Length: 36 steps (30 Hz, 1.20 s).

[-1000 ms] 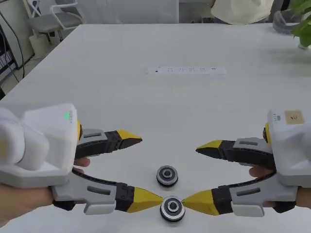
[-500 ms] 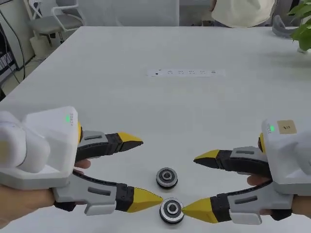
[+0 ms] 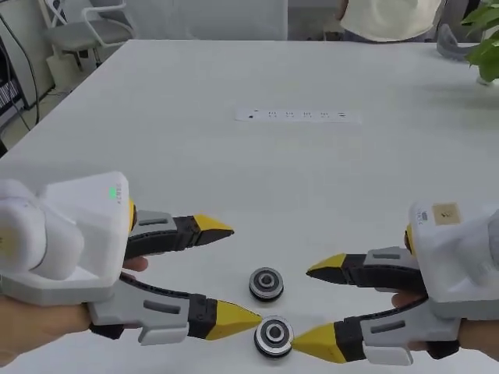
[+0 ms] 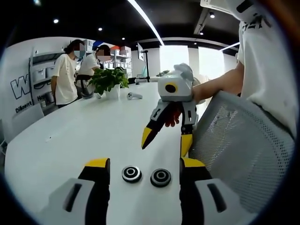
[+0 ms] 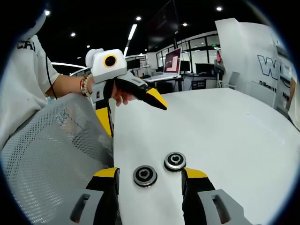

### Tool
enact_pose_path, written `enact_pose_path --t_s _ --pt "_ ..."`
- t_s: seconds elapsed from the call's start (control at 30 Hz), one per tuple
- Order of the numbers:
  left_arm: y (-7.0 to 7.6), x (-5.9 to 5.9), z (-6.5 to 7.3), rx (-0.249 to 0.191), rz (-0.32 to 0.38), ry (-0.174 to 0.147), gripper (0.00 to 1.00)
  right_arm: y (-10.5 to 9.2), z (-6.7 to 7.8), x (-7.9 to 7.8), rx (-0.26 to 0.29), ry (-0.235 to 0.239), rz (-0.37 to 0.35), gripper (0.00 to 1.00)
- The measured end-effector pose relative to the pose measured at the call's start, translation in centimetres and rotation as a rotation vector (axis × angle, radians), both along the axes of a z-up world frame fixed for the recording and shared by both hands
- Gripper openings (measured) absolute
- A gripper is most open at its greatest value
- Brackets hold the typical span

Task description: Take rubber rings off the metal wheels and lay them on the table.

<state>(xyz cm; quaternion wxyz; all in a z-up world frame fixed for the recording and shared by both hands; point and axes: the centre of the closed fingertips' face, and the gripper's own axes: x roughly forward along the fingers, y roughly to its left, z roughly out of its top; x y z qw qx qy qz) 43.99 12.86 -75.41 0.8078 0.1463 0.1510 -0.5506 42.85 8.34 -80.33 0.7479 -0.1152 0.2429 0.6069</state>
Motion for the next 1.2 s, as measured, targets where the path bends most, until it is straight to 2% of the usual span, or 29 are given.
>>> enact_pose_path --t_s 0.2,0.4,0.5,0.63,0.73,1.0,1.2 --pt "0.0 0.0 -0.2 0.004 -0.002 -0.001 0.54 0.2 -0.6 -0.4 -0.023 0.003 0.021 0.51" --pt "-0.2 -0.3 -0.9 0.031 -0.014 0.007 0.53 0.3 -1.0 -0.7 -0.034 0.009 0.035 0.48" --pt "-0.3 -0.5 -1.0 0.03 -0.022 0.013 0.53 0.6 -0.9 -0.9 -0.017 0.02 0.032 0.48" --pt "-0.6 -0.7 -1.4 0.034 -0.033 0.024 0.51 0.6 -0.9 -0.3 0.005 0.025 0.002 0.48" --pt "-0.7 -0.8 -1.9 0.055 -0.04 0.024 0.5 0.7 -1.0 -0.2 0.025 0.051 -0.012 0.44" --pt "-1.5 -1.0 -1.9 0.041 -0.063 0.033 0.47 1.1 -2.0 -1.0 -0.025 0.026 0.034 0.39" --pt "-2.3 -0.8 -2.1 0.077 -0.103 0.005 0.45 1.1 -2.6 -0.9 -0.046 0.028 0.033 0.36"
